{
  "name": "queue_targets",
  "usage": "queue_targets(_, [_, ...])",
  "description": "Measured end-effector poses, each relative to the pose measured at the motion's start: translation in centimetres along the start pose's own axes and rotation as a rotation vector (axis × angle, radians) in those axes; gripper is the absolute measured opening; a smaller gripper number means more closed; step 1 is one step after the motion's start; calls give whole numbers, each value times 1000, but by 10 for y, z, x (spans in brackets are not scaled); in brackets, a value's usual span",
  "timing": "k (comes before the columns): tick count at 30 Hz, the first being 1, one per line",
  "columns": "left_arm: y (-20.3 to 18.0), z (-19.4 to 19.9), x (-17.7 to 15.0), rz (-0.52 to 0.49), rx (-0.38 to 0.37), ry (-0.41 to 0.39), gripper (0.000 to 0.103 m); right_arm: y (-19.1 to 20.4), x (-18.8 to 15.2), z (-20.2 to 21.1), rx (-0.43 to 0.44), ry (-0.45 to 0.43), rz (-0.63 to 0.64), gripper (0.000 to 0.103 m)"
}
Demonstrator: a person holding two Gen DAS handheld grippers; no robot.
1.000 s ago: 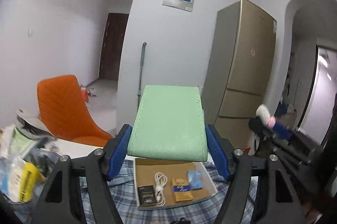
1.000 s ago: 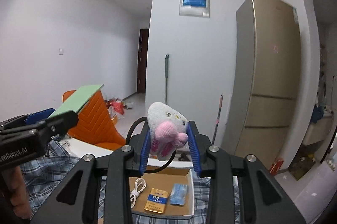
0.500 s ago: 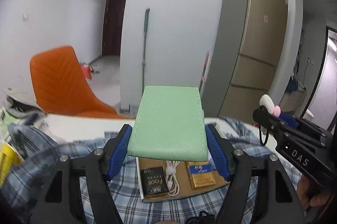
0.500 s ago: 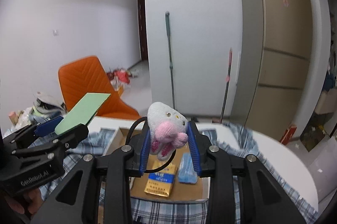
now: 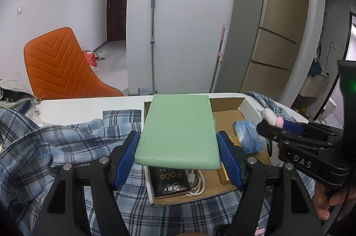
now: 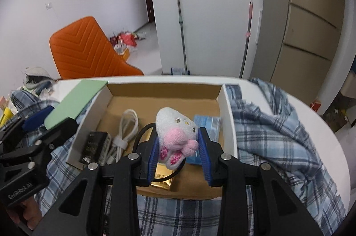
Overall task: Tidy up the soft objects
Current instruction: 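Lower the plush toy into the box with the right gripper while the left lowers the sponge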
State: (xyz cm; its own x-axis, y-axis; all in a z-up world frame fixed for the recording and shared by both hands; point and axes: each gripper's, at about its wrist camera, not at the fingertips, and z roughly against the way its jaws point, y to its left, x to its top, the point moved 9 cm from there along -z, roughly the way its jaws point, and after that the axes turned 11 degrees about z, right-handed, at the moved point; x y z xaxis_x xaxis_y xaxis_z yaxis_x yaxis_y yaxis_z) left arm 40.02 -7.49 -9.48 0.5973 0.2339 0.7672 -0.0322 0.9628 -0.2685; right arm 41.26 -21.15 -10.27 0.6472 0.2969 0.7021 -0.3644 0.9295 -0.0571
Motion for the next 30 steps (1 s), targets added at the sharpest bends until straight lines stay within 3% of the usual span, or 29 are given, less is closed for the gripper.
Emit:
queue_targets(7, [0, -3, -4, -6, 2, 26, 73, 4, -14, -20, 36, 65, -9, 32])
queue_targets(9, [0, -4, -4, -2, 1, 31, 73, 2, -17, -23, 27, 80, -10, 44])
queue_targets(10, [0, -6, -4, -1, 1, 33, 73, 0, -18, -25, 11, 86, -11, 57])
queue_targets(11, [1, -8, -3, 1, 0, 37, 73, -2, -18, -24, -3, 84, -13, 60])
queue_targets(17, [-1, -11, -7, -1, -9, 57, 73, -6, -13, -18, -13, 62, -18, 60])
queue_targets(19, [-1, -15, -11, -3, -6, 78, 90, -8, -12, -16, -15, 59, -24, 60])
queue_targets(24, [-3, -20, -18, -11, 0, 97, 90, -15, -9, -13, -28, 48, -35, 60])
queue_targets(30, [-1, -11, -9, 7, -5, 64, 90, -21, -5, -7, -30, 30, -51, 60])
